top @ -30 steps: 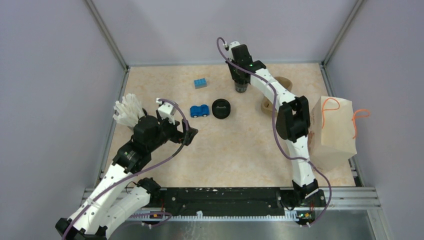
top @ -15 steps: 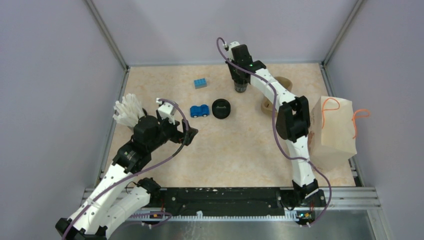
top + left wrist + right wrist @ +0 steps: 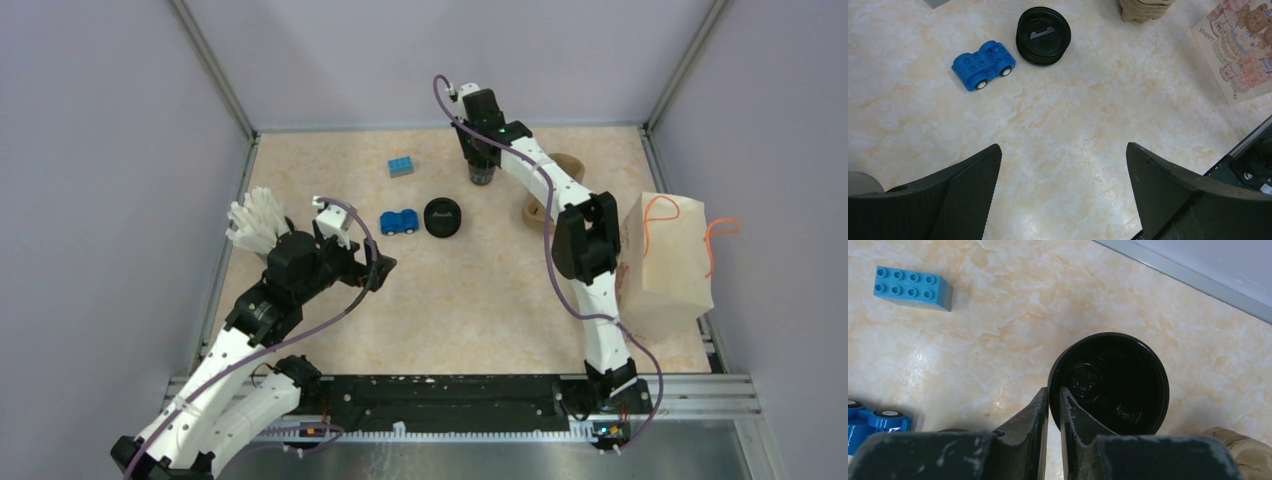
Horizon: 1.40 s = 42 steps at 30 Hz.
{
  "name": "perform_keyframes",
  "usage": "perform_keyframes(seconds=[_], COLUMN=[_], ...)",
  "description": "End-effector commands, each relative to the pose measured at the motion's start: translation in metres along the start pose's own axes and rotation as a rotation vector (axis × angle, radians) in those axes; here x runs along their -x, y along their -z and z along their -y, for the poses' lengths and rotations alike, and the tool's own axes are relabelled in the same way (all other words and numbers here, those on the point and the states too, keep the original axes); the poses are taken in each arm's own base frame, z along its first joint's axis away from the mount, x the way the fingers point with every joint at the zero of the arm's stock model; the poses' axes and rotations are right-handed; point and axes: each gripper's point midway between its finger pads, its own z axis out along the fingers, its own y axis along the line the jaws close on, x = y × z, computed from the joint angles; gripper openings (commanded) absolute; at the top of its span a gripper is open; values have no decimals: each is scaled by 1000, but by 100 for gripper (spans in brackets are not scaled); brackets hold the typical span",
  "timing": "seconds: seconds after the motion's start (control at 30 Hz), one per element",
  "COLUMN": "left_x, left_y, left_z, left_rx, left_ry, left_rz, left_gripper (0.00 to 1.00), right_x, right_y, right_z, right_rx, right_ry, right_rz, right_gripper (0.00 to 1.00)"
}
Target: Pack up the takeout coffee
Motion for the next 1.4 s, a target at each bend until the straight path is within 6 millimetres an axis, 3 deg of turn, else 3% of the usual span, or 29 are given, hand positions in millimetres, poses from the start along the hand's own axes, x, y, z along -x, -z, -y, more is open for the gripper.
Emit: perform_keyframes(seconds=[0.0, 0.27, 0.43, 0.67, 0.87, 1.13, 1.37], left_x=[11, 11, 11, 11, 11, 11, 11], left_y=[-1, -1, -1, -1, -1, -1, -1], left_z=[4, 3, 3, 3, 3, 2, 2], left_rx=[-18, -16, -14, -14, -12, -11, -10], left_ry=[-17, -17, -17, -17, -18, -18, -18], left_rz=[43, 42, 43, 44, 43, 43, 45], left_gripper=[99, 99, 99, 99, 99, 99, 99], right_x=[33, 34, 28, 29, 43, 66, 56], right_y=[19, 19, 14, 14, 27, 64, 76], right_z=[11, 10, 10, 9, 10, 18, 23], right_rx=[-20, -14, -17, -13, -4, -18, -36], right_ry=[-16, -9, -7, -7, -9, -21, -9], right_rz=[80, 84, 70, 73, 112, 189, 171], right_gripper=[11, 4, 13, 0, 0, 0, 0])
